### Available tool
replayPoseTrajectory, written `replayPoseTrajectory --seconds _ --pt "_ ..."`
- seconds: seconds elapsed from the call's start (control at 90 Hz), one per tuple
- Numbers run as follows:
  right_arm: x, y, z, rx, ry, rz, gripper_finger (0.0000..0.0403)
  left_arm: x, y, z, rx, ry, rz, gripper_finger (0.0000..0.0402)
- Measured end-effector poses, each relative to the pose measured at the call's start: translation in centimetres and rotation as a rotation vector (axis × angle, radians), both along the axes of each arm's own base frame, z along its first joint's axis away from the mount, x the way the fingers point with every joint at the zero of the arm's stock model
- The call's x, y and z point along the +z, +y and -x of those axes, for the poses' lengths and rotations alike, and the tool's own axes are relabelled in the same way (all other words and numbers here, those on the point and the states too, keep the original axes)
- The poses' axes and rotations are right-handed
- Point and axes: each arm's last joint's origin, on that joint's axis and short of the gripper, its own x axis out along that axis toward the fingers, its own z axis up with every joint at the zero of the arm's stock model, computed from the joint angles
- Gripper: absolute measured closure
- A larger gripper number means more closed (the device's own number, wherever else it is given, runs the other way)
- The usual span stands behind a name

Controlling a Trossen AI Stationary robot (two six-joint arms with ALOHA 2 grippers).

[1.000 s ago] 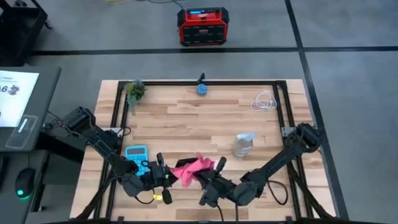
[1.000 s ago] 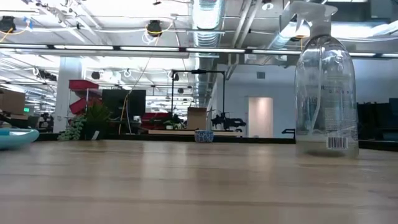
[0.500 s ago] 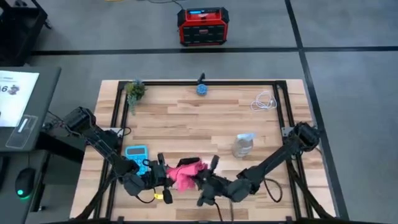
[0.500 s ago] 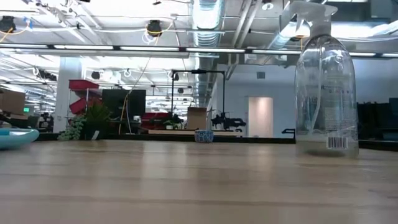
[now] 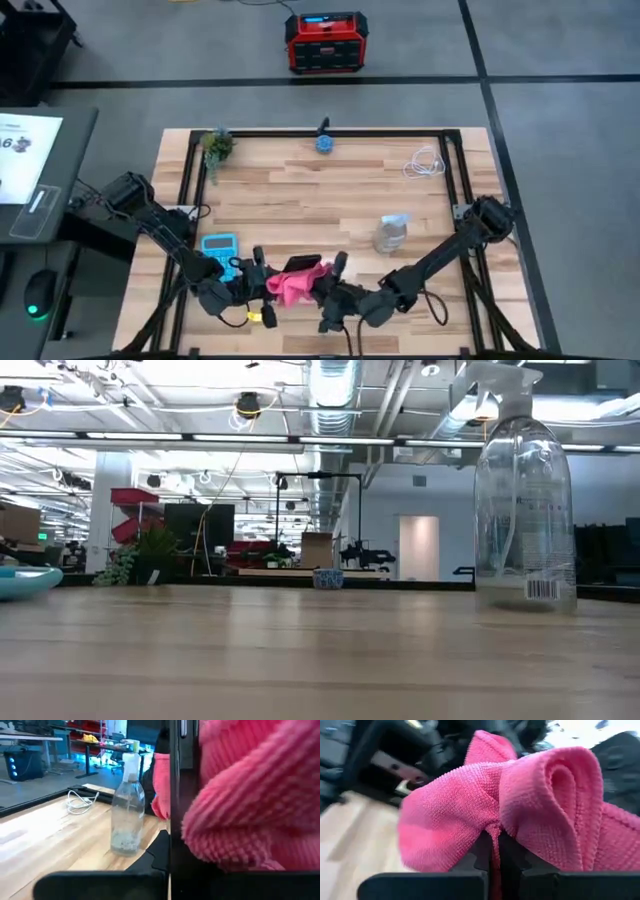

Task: Apply microfiber cloth
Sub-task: Wipe the back of the black cellphone using pink microfiber cloth

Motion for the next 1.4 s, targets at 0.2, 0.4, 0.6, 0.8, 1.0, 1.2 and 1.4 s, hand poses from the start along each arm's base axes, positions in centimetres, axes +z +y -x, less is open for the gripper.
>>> replayPoseTrajectory --seconds 0.2,0.4,0.6,0.8,1.0,1.2,1.4 --pt "2.6 -0.2 0.7 -0.061 -0.157 0.026 0.0403 0.0 -0.1 0.1 -0.012 0.002 0.004 0.0395" --pt "0.6 0.3 0.1 0.072 -0.020 0.022 0.0403 -0.1 -0.2 0.1 -0.035 0.012 -0.017 0.0395" --pt "-1.2 0.2 -0.3 0.179 0.091 -0.030 0.0403 -0.3 -0.2 0.1 -0.034 0.014 -0.022 0.0395" --pt "2.1 0.6 1.2 -0.115 -0.128 -0.019 0.0403 0.1 -0.1 0.0 -0.012 -0.007 0.002 0.0395" --pt "1.1 2.0 1.7 -0.019 -0.054 0.008 0.0403 0.4 -0.3 0.0 -0.038 -0.027 -0.008 0.0395" --pt "-1.9 2.1 1.2 0.176 0.126 -0.079 0.0403 0.6 -0.3 0.1 -0.035 -0.034 -0.019 0.0395" --pt "-1.9 0.6 0.0 0.215 0.105 -0.193 0.0403 0.9 -0.2 0.1 -0.017 -0.054 -0.016 0.0395"
